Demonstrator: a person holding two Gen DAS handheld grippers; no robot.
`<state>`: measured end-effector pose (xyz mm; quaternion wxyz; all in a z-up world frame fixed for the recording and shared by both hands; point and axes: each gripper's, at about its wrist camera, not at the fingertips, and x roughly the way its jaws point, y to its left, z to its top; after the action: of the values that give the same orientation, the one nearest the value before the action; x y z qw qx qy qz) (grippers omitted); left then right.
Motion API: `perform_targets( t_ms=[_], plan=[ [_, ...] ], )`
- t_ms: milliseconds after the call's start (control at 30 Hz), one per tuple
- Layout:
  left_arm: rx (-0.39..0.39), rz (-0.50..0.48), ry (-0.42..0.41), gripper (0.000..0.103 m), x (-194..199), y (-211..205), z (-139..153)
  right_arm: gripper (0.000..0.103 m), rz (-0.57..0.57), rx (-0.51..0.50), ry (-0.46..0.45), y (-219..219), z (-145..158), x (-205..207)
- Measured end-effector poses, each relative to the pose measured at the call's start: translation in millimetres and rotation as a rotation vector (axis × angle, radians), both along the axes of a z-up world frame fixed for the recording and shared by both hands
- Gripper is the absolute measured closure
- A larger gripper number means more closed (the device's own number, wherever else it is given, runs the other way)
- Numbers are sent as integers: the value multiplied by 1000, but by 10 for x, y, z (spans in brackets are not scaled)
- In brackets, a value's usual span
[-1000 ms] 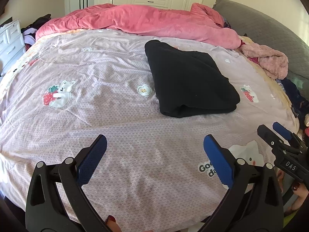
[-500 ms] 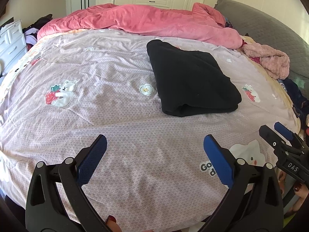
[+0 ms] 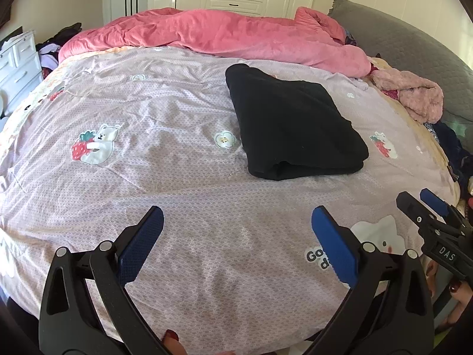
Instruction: Fold small clothes
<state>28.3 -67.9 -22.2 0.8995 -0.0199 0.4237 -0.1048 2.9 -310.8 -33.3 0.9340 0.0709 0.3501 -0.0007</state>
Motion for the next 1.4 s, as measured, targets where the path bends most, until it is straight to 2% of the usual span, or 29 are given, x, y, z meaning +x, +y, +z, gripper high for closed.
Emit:
perform_targets(
  t_ms=[1033,1133,1200,1300,1400],
  plan=[
    [1,-32,11,9,-18,-16,-17,4,-72,-8,34,-183,-83,26],
    [48,-36,12,9,-12,-38,-35,4,-137,-5,33,-305,-108,-11],
    [48,-42,31,9,0,-6,-65,4,-206,10,36,-457,-131,-52],
    [-10,-43,70,9,28,154,-127,4,-364,49,43,-861,-185,-221],
    [9,12,63,9,63,414,-161,4,-555,21,54,-1361,-259,-539]
  ],
)
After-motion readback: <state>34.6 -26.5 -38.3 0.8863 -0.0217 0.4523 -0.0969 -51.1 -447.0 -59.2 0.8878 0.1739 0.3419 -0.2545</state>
